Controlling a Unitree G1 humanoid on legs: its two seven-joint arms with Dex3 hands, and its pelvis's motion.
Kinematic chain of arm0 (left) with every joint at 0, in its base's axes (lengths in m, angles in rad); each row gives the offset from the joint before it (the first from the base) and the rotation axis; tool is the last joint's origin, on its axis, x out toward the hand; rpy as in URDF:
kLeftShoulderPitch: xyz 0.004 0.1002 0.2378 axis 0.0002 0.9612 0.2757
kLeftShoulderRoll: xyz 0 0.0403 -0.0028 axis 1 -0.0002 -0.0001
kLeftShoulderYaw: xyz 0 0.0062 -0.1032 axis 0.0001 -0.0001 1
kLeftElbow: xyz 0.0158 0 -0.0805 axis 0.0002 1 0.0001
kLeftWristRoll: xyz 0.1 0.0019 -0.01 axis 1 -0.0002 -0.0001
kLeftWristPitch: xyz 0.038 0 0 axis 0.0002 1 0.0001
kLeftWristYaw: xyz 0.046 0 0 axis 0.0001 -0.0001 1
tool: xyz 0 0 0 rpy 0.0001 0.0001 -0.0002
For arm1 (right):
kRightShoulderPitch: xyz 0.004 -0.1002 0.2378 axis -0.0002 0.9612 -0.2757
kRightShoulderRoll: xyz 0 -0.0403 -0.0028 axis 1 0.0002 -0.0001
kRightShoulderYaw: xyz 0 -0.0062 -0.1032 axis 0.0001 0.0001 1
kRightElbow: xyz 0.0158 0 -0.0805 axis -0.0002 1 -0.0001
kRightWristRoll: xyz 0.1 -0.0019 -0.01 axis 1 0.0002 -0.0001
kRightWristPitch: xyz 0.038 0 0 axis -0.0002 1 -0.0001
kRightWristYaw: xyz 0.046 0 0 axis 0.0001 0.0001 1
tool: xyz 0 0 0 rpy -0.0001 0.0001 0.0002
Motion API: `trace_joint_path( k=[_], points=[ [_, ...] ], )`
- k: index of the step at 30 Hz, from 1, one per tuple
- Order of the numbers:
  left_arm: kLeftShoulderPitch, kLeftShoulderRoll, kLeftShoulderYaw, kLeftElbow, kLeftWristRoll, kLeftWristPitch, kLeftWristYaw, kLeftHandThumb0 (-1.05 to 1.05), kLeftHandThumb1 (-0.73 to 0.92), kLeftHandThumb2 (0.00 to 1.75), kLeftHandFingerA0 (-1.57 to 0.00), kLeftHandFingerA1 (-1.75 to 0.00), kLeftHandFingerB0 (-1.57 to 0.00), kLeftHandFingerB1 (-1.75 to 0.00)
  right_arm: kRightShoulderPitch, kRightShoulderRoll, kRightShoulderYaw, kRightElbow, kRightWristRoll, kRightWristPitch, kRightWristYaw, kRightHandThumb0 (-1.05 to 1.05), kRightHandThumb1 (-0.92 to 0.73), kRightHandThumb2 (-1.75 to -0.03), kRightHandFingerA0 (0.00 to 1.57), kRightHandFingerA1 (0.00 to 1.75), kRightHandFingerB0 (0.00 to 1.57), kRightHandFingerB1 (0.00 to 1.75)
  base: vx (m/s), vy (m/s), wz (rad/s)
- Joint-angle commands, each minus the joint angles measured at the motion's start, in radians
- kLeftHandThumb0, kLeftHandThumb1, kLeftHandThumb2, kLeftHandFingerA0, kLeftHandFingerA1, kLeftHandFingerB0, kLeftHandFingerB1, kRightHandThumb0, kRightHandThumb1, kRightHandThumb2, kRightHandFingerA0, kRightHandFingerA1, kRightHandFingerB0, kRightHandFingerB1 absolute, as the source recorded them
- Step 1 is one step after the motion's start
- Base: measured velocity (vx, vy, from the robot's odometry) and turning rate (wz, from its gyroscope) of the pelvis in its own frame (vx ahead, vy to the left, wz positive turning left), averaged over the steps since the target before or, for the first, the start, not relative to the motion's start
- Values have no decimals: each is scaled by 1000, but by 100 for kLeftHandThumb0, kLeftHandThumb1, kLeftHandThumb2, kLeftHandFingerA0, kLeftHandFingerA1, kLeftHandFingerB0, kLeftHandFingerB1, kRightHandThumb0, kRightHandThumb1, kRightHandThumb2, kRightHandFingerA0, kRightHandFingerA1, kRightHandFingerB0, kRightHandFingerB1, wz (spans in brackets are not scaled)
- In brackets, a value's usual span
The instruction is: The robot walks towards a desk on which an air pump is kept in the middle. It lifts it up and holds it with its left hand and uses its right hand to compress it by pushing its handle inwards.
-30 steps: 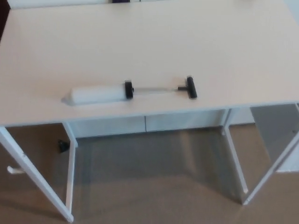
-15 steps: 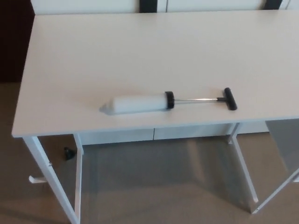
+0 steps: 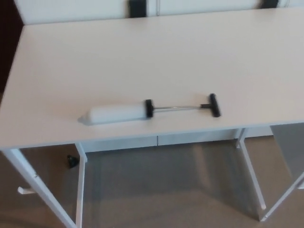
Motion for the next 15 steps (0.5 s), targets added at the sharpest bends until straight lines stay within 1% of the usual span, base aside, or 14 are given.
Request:
trace_joint_path(
  k=[1, 2, 6, 7, 9, 10, 13, 15],
  points=[
    [-11, 16, 22, 6, -13, 28, 7, -17, 60, 102, -35, -59, -13, -48, -3, 2, 5, 0, -4, -12, -7, -23, -60, -58, 71, 44, 58, 40, 3, -163, 1],
    [-13, 14, 26, 8, -14, 31, 6, -19, 81, 63, -47, -45, -27, -31, -2, 5, 6, -7, -3, -11, -13, -21, -61, -58, 73, 45, 59, 41, 1, -134, -4],
    [-15, 14, 28, 1, -15, 35, 2, -19, 79, 63, -45, -44, -26, -31, -11, 5, 7, -7, -1, 0, -19, -24, -59, -58, 75, 45, 59, 41, 0, -29, -1],
    [-13, 14, 29, -4, -16, 38, 0, -17, 61, 103, -33, -59, -11, -47, -9, 6, 6, -11, 2, 1, -14, -24, -59, -58, 74, 45, 58, 41, 0, 0, 0],
    [-11, 13, 30, -11, -18, 42, -3, -17, 61, 103, -33, -59, -11, -47, -7, 7, 6, -15, 5, 2, -8, -24, -59, -58, 74, 45, 58, 41, 8, 44, -4],
    [-12, 14, 30, -20, -20, 51, -1, -20, 85, 65, -45, -44, -25, -31, -12, 4, 10, -8, -1, 0, -11, -24, -60, -58, 69, 44, 56, 40, 16, 91, -8],
    [-16, 8, 35, -43, -22, 76, 22, -20, 84, 64, -46, -44, -26, -31, -21, 1, 11, 4, -3, 1, -17, -25, -58, -57, 72, 45, 57, 40, 45, 170, -6],
    [-16, 6, 36, -47, -22, 80, 28, -20, 84, 64, -46, -44, -26, -31, -22, 1, 10, 4, -1, 2, -17, -25, -58, -57, 72, 45, 57, 40, 49, 170, 16]
  ],
)
